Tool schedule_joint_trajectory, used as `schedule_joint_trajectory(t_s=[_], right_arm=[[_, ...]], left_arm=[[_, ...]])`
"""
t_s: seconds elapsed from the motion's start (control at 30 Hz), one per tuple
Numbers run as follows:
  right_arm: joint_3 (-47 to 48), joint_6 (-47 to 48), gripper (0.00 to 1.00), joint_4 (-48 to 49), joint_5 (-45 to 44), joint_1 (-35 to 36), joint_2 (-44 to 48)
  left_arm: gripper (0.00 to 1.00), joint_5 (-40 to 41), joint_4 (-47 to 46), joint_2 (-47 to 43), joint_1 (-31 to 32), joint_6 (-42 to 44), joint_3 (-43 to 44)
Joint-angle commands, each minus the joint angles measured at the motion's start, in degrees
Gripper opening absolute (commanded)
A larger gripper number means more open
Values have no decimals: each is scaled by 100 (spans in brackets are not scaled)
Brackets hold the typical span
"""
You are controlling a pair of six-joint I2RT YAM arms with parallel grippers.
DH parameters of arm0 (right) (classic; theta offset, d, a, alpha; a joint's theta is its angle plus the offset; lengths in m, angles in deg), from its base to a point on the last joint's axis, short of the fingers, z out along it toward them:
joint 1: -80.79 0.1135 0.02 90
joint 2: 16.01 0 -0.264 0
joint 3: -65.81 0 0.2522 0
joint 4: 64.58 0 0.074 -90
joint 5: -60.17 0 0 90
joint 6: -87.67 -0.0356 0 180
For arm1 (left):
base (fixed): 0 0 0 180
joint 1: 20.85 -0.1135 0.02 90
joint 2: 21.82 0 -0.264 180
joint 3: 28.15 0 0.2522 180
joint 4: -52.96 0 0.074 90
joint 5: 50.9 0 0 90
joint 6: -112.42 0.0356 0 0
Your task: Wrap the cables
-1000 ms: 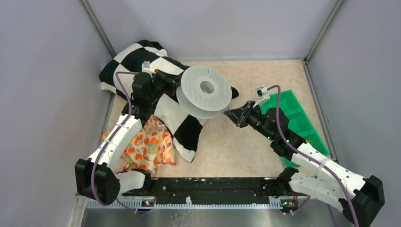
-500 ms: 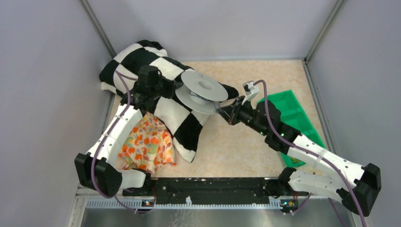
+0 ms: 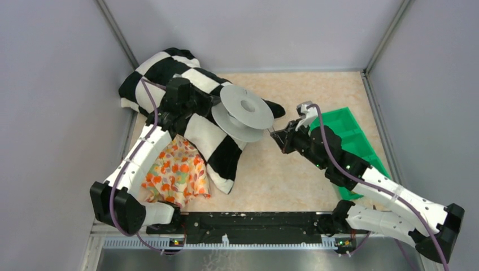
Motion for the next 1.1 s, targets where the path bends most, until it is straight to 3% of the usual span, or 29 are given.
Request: schedule_joint_trajectory(t_s=[0.0, 0.17, 0.4, 0.73, 0.93, 1.07], right_arm=[[-386, -320, 0, -308, -202, -371, 558], [-686, -465, 0, -319, 275, -1337, 1059], [-314, 87, 0, -678, 745, -2525, 1088], [25, 260, 0, -424, 1616, -4101, 757], [169, 242, 0, -325, 1694, -4400, 578], [206, 207, 0, -271, 1806, -4416, 491]], left_arm=[[0, -524, -1447, -85, -63, 788, 256], [0, -1982, -1676, 352, -125, 1645, 706], [0, -4221, -191, 1296, -127, 3548, 1945], [0, -4136, 1736, 998, -126, 6105, 2073], [0, -4416, 2133, 804, -119, 6911, 2025], [0, -4381, 2010, 650, -110, 6951, 1962]])
